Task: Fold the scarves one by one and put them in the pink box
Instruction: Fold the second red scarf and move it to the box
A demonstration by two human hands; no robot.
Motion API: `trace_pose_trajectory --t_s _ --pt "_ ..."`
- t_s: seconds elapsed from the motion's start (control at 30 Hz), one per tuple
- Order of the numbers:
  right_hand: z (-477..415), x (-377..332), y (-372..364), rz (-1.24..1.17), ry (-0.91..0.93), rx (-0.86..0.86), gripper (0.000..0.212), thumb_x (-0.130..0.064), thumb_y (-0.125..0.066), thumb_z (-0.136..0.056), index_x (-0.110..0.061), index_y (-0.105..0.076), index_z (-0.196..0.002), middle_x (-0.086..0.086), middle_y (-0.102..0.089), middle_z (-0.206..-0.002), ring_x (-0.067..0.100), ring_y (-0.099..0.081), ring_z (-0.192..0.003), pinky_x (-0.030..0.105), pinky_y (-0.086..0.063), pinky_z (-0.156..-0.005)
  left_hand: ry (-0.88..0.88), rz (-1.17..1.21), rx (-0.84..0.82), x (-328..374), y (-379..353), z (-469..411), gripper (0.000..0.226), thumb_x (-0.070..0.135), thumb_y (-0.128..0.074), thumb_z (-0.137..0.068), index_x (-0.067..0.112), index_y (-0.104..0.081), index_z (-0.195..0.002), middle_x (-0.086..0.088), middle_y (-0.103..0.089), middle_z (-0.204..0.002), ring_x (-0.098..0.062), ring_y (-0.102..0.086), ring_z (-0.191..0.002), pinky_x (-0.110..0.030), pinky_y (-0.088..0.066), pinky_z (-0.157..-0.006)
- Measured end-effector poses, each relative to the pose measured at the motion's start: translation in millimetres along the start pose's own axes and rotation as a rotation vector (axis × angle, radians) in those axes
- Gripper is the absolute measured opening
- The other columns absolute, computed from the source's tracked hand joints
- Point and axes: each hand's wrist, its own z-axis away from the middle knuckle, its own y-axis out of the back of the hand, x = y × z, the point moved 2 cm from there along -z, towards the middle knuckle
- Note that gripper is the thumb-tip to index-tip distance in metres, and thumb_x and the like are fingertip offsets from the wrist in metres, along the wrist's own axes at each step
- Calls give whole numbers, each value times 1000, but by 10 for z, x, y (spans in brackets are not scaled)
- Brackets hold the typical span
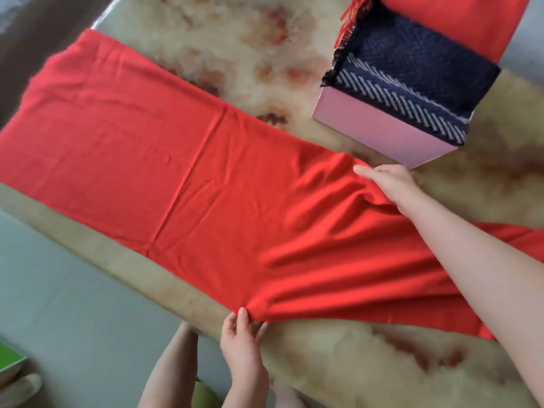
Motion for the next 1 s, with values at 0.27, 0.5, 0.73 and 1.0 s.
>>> trace_pose_trajectory --t_s 0.27,0.5,0.73,1.0 --pt "-94 107 -136 -136 105 89 24 -52 -70 -47 -45 -65 -69 5 -68 -97 31 -57 -109 48 -45 -97 60 6 -35 -119 -175 225 16 7 -62 -88 6 -55 -103 -12 -65 -91 -20 -64 -78 -14 -54 -57" --pt "216 -62 -115 -31 81 325 12 -24 -71 -76 -29 -62 -81 6 -69 -98 33 -57 -107 46 -39 -101 59 16 12 -66 -94 224 16 0 -58 -90 -1 -52 -105 -16 -60 -86 -23 -61 -77 -21 -57 -55" --pt "268 -111 -77 115 116 398 21 -23 -65 -83 -16 -68 -103 11 -66 -109 33 -50 -112 41 -38 -100 116 -32 -11 -159 93 196 13 -3 -58 -88 -4 -53 -101 -18 -62 -84 -27 -62 -73 -25 -58 -53" --pt "578 -441 -404 339 432 394 46 -14 -62 -81 -11 -55 -126 11 -48 -133 34 -37 -123 38 -23 -106 -192 -299 23 172 165 118 12 7 -63 -87 16 -57 -85 -9 -64 -84 -25 -64 -80 -14 -51 -57"
